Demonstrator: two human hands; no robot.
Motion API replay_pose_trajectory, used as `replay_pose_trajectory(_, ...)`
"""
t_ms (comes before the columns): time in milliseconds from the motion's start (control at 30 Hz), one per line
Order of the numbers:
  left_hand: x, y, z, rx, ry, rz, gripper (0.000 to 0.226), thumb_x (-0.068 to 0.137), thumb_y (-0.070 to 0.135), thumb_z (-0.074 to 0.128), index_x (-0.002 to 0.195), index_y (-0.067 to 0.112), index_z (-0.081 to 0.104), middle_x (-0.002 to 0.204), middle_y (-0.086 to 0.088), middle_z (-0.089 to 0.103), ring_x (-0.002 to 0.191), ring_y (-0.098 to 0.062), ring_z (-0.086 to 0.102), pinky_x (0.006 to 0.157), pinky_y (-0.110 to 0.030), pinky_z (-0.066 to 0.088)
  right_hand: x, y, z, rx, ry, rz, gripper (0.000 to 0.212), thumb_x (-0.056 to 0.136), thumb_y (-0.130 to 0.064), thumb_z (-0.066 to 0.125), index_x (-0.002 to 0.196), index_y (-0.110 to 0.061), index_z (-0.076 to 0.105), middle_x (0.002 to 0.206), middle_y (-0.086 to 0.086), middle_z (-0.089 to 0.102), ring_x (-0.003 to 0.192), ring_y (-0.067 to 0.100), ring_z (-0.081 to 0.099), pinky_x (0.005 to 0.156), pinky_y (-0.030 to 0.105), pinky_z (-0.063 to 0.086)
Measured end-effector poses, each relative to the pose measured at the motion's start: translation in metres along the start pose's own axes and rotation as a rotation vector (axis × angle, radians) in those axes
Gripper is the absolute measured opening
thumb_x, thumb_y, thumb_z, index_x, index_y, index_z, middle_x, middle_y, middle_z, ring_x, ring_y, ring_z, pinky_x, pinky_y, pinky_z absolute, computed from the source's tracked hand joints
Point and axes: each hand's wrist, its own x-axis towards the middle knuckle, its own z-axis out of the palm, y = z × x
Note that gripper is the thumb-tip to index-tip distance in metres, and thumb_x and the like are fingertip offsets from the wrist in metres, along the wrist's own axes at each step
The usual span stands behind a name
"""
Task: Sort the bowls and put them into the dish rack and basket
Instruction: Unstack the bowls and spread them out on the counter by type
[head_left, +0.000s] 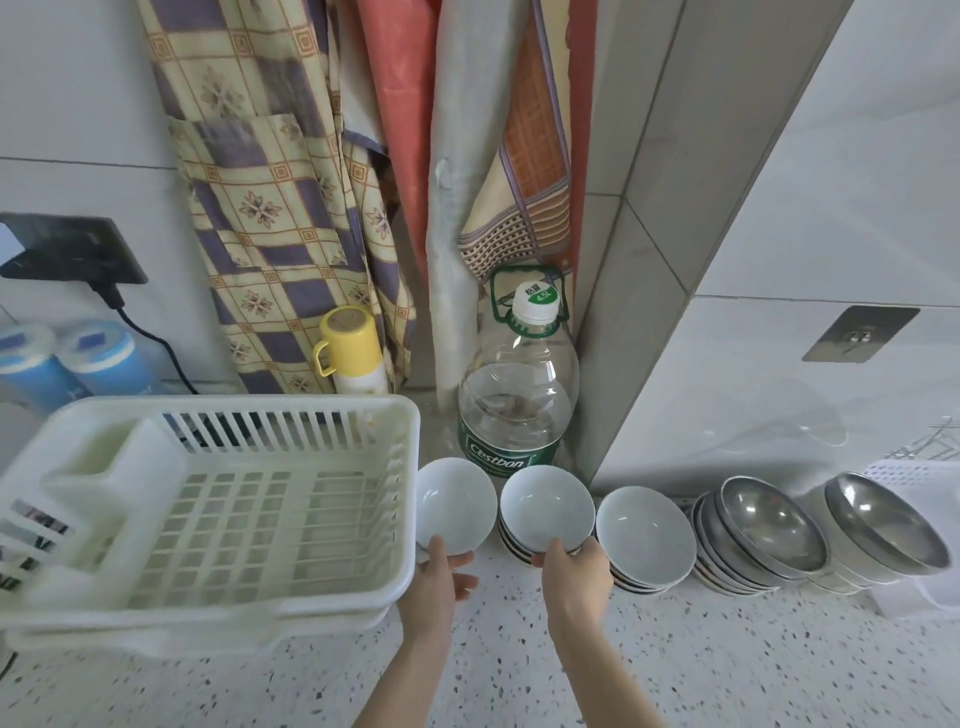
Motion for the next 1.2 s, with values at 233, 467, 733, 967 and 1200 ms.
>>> replay_pose_trajectory(233, 0.001, -0.004, 0.002, -0.102, -0.034, -0.031, 0.03, 0.103, 0.018, 0.051, 0.078, 0.013, 0.066, 0.06, -0.003, 0.074, 0.041, -0.005, 0.058, 0.042, -0.018, 0.049, -0.01, 0.003, 0.005, 0.091, 0.088, -0.097, 0.03, 0.086, -0.009, 0.044, 0.111, -0.016, 0.059, 0.062, 0.001, 0.069, 0.06, 0.014, 0.062, 0.053, 0.026, 0.039)
replay_pose_trajectory(467, 0.003, -0.007, 0.003, -0.116, -0.082, 0.016, 0.023, 0.102, 0.019, 0.052, 0.087, 0.013, 0.068, 0.062, -0.005, 0.074, 0.045, -0.007, 0.061, 0.048, -0.02, 0.052, -0.02, 0.003, -0.003, 0.21, 0.072, -0.114, 0.024, 0.088, -0.005, 0.041, 0.099, -0.016, 0.06, 0.061, 0.007, 0.065, 0.039, 0.006, 0.054, 0.049, 0.027, 0.043)
replay_pose_trajectory(733, -0.008, -0.005, 0.005, -0.073, -0.232, 0.264, 0.053, 0.101, 0.02, 0.055, 0.147, 0.036, 0.036, 0.078, -0.015, 0.075, 0.055, -0.019, 0.066, 0.051, -0.025, 0.053, -0.034, -0.001, -0.036, 0.382, 0.075, -0.205, 0.037, 0.086, 0.001, 0.04, 0.104, -0.021, 0.065, 0.049, 0.004, 0.06, 0.039, 0.012, 0.052, 0.045, 0.025, 0.045)
replay_pose_trajectory(967, -0.048, -0.018, -0.011, -0.006, -0.288, 0.253, 0.052, 0.101, 0.02, 0.054, 0.144, 0.042, 0.037, 0.072, -0.016, 0.074, 0.055, -0.021, 0.068, 0.05, -0.025, 0.053, -0.05, 0.021, -0.086, 0.407, 0.15, -0.262, 0.045, 0.085, -0.001, 0.041, 0.115, -0.029, 0.06, 0.05, 0.005, 0.062, 0.038, 0.011, 0.052, 0.044, 0.017, 0.045)
replay_pose_trajectory(1200, -0.082, -0.051, -0.052, -0.03, -0.223, 0.125, 0.049, 0.1, 0.014, 0.056, 0.131, 0.05, 0.042, 0.069, -0.024, 0.072, 0.05, -0.023, 0.065, 0.047, -0.027, 0.052, -0.06, 0.057, -0.114, 0.307, 0.151, -0.163, 0.041, 0.084, 0.0, 0.044, 0.121, -0.01, 0.059, 0.047, 0.007, 0.06, 0.033, 0.012, 0.048, 0.043, 0.022, 0.043)
